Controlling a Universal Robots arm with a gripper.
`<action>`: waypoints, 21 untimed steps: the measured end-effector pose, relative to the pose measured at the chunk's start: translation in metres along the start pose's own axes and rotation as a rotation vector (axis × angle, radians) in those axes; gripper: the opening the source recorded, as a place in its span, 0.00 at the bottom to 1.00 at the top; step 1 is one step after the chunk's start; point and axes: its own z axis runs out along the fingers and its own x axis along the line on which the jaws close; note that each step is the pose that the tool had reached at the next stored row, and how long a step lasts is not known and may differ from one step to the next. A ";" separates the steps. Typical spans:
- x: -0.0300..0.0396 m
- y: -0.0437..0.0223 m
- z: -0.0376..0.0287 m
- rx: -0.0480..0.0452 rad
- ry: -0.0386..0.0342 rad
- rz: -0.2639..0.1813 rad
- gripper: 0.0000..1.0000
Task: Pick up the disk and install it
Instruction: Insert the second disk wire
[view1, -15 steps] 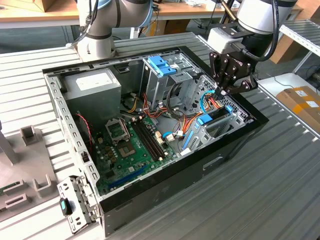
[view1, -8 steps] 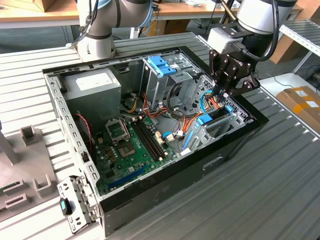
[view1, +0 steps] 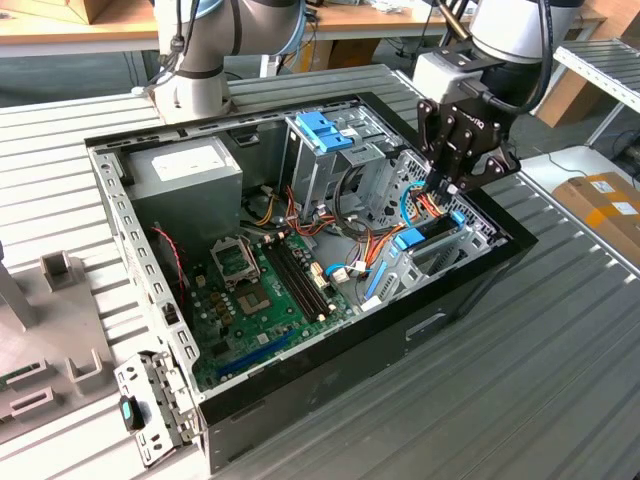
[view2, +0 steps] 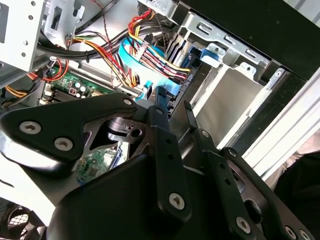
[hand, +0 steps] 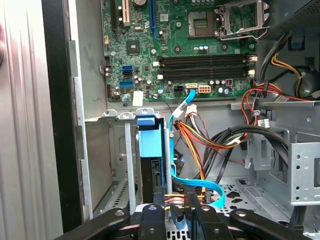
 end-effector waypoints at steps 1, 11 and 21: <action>-0.0002 -0.0001 0.0007 -0.0001 0.0008 -0.005 0.30; -0.0003 -0.0006 0.0013 0.0002 0.0011 -0.013 0.16; -0.0002 -0.0008 0.0005 0.0002 0.0013 -0.013 0.30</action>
